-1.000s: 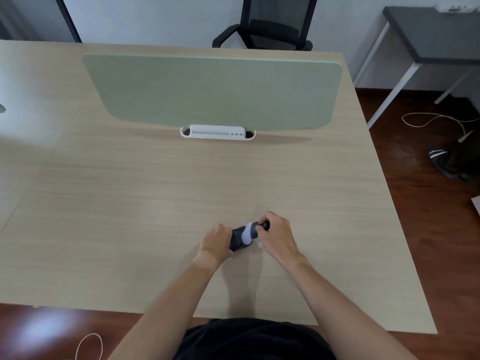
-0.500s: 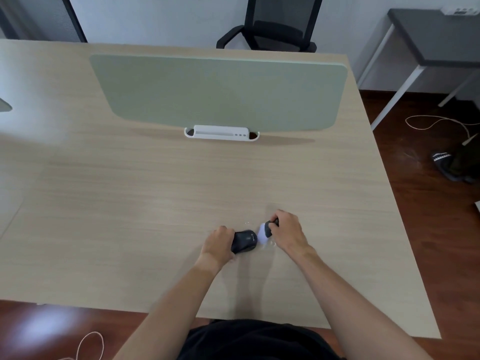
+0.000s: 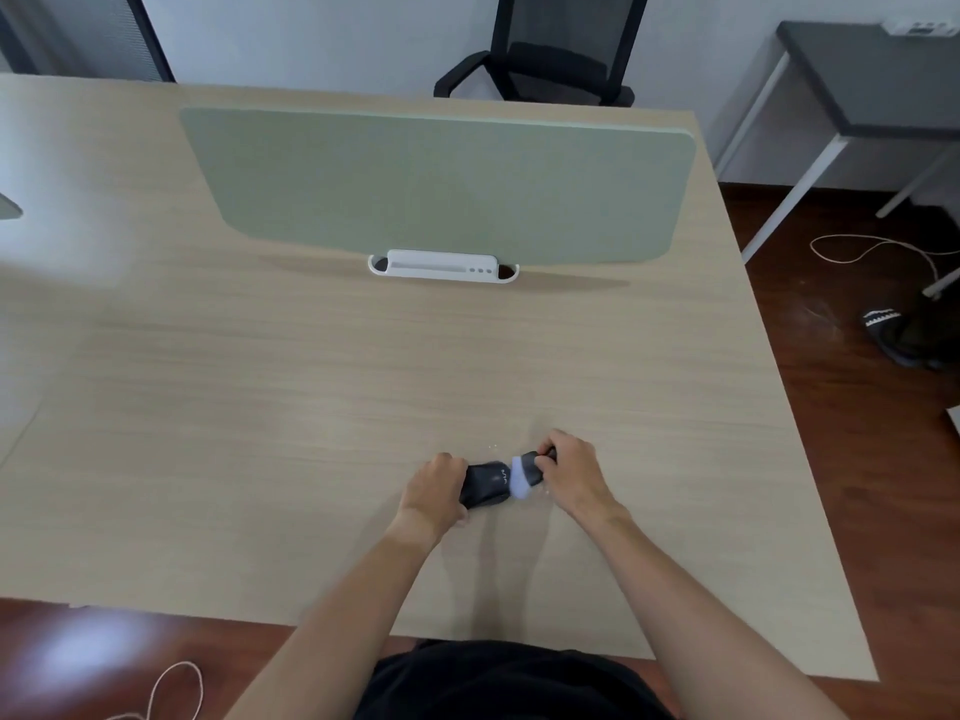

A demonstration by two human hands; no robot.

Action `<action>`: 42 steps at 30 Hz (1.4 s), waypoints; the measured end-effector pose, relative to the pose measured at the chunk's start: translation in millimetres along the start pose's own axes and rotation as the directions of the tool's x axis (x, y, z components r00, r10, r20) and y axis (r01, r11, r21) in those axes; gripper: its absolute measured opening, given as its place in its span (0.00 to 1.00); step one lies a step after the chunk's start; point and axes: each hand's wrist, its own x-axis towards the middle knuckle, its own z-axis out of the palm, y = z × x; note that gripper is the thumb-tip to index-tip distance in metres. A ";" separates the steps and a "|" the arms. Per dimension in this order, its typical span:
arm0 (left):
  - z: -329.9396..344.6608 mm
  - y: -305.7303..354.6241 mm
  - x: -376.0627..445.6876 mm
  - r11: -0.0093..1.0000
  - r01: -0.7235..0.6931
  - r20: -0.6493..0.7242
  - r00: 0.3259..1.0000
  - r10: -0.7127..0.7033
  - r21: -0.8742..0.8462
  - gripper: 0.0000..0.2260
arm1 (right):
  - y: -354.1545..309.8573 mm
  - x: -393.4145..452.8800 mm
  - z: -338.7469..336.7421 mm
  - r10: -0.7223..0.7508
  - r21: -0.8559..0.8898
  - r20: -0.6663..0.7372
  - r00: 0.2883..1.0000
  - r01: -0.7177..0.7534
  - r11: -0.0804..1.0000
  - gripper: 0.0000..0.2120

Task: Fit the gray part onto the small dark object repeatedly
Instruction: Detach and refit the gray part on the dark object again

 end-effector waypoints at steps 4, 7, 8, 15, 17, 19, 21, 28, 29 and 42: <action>2.0 2.6 -0.1 0.999 -0.007 0.004 1.000 0.006 0.044 0.20 | 1.2 -0.6 -5.6 0.067 0.112 -0.060 0.996 -0.060 0.992 0.05; 4.3 2.0 0.7 0.999 -0.026 -0.014 1.000 0.026 0.044 0.17 | -17.1 -8.2 6.7 0.037 0.197 -0.004 0.999 -0.036 0.980 0.06; 4.6 1.6 1.3 0.999 -0.035 -0.021 0.999 0.036 0.033 0.15 | -22.5 -10.9 12.0 0.018 0.202 0.031 0.999 -0.024 0.979 0.05; 0.0 -3.4 3.6 0.995 -0.072 0.021 0.997 0.070 0.075 0.20 | -12.1 -11.1 14.6 0.052 0.145 0.074 0.996 -0.062 0.987 0.04; -0.9 -2.1 2.7 0.993 -0.074 0.032 0.997 0.071 0.087 0.21 | -3.9 -7.9 5.7 0.084 0.109 0.046 0.995 -0.089 0.990 0.03; -1.0 -0.8 2.5 0.992 -0.090 0.029 0.996 0.087 0.092 0.20 | 1.4 -3.7 -1.5 0.100 0.072 0.008 0.995 -0.100 0.992 0.03; 0.1 -0.1 1.7 0.993 -0.096 0.009 0.995 0.096 0.072 0.18 | 0.6 -2.0 -4.7 0.116 0.095 -0.009 0.993 -0.115 0.989 0.03; 11.9 21.7 -12.8 0.982 0.152 -0.051 0.986 -0.159 -0.115 0.32 | -17.1 -11.4 12.0 0.040 0.187 0.068 0.997 -0.052 0.981 0.05; 13.5 24.3 -13.3 0.979 0.171 -0.061 0.982 -0.178 -0.109 0.32 | -15.8 -13.1 14.0 0.043 0.190 0.083 0.996 -0.059 0.980 0.06; 1.2 23.6 -11.3 0.982 0.121 -0.002 0.992 -0.122 -0.149 0.25 | -2.1 -9.2 -0.3 0.130 0.237 0.004 0.992 -0.127 0.963 0.04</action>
